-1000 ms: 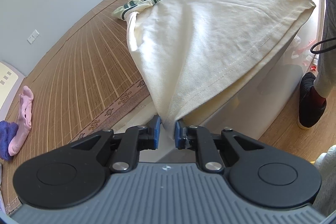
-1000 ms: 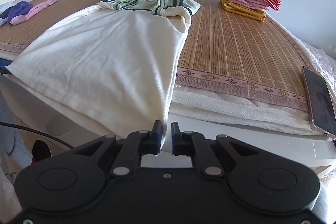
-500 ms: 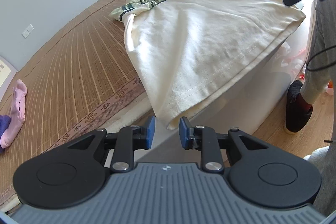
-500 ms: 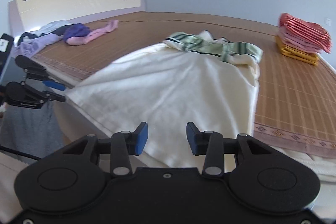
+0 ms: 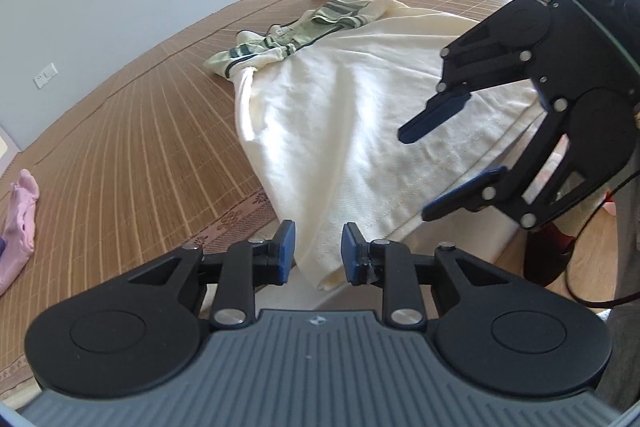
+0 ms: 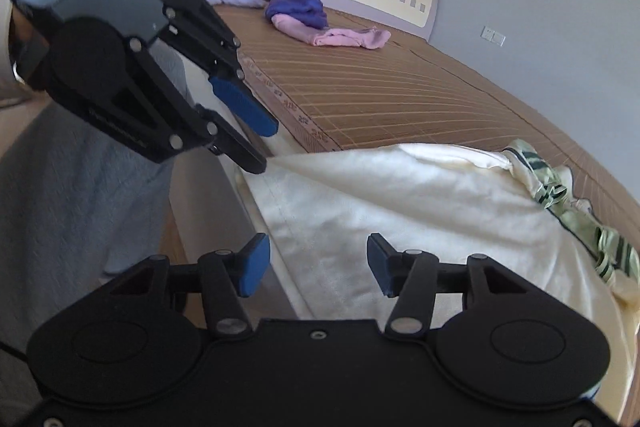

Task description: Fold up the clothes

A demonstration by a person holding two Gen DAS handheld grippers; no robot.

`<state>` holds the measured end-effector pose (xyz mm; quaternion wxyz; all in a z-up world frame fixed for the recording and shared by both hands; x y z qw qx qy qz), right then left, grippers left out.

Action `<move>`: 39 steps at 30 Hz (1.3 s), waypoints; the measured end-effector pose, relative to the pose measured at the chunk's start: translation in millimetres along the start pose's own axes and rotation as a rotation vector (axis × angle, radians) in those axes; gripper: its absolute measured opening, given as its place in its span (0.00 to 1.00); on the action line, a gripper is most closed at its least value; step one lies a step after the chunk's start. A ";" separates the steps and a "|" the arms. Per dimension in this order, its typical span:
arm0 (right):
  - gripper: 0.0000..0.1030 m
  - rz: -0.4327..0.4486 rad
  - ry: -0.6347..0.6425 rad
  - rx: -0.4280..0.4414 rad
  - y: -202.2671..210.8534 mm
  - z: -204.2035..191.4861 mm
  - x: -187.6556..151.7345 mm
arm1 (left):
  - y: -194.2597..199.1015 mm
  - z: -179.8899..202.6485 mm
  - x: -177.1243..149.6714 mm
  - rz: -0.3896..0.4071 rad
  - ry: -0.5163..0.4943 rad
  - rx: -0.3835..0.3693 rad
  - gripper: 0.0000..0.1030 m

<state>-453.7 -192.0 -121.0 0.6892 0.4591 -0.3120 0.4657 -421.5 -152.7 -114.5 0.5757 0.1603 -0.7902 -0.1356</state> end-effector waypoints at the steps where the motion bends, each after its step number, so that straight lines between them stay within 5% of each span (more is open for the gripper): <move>1: 0.54 -0.018 0.015 0.000 -1.0 -0.7 -2.9 | -0.9 3.1 -1.8 -0.002 -0.001 -0.011 0.29; 8: 0.49 -0.041 -0.011 0.034 -3.6 -0.1 -10.1 | -11.3 14.4 -9.8 -0.010 -0.037 -0.034 0.36; 10: 0.36 -0.045 -0.053 0.050 -4.4 2.0 -10.6 | -12.4 16.5 -9.4 -0.007 -0.050 -0.041 0.38; 14: 0.29 -0.045 -0.119 0.059 -1.4 7.6 -11.6 | -13.1 17.5 -11.0 -0.013 -0.062 -0.049 0.39; 16: 0.13 -0.045 -0.152 0.063 0.2 10.5 -12.1 | -13.7 18.1 -13.3 -0.024 -0.082 -0.045 0.39; 18: 0.10 -0.044 -0.186 0.067 1.7 13.3 -12.6 | -14.1 18.4 -15.3 -0.035 -0.112 -0.038 0.39; 26: 0.10 -0.040 -0.250 0.075 7.0 19.0 -11.3 | -15.6 15.3 -21.7 -0.072 -0.192 0.022 0.45; 34: 0.39 0.013 -0.216 0.053 4.2 15.7 -0.3 | -15.0 -0.9 2.8 0.031 -0.170 0.143 0.45; 39: 0.45 -0.004 -0.056 -0.028 -3.3 9.0 -2.0 | -13.1 -11.2 10.4 0.059 -0.132 0.188 0.45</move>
Point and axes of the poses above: each gripper's, at about its wrist camera, not at the fingertips, and y roughly against the way its jaws point, z to its right, x to its top, the point moved 7 cm from there along -y, roughly the way its jaws point, and after that the axes turned 15 degrees about z, right-handed, at the moved point
